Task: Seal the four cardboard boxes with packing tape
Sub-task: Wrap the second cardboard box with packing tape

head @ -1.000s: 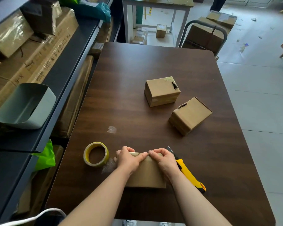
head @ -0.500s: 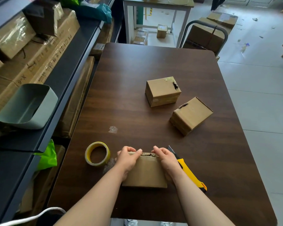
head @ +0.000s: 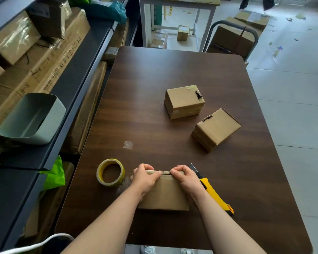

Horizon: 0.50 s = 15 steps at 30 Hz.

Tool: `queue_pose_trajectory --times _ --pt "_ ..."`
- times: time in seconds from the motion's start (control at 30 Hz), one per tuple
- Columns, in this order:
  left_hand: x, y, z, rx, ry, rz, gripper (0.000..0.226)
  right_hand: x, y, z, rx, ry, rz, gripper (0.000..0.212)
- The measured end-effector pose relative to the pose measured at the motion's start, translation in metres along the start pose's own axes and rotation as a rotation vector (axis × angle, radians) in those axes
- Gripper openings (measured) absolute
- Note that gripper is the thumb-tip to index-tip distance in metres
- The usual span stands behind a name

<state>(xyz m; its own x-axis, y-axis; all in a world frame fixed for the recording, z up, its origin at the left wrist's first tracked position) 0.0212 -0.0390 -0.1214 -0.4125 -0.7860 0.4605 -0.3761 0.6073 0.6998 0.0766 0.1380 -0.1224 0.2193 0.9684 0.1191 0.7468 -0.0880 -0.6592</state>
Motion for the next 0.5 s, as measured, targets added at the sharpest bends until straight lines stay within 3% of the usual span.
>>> queue_pose_trajectory --times 0.1,0.5 --pt "-0.0012 0.0019 -0.0037 0.015 0.017 -0.027 0.040 -0.0044 0.0042 -0.0034 -0.037 -0.086 0.158 0.019" --pt "0.0009 0.0086 -0.0052 -0.029 0.049 0.095 0.044 0.0005 0.0075 0.0015 0.071 -0.093 0.053 0.005"
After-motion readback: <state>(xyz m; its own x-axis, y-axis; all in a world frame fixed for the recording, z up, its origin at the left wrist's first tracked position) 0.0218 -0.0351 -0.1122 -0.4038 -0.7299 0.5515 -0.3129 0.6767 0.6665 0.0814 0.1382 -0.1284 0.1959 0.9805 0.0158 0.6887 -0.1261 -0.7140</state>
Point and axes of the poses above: each hand's wrist, its own z-axis towards the middle knuckle, its own x-axis out of the back of the hand, y = z × x, the point moved 10 cm from there along z, towards the middle knuckle, and after that the axes turned 9 degrees about -x, right-handed, at the moved point
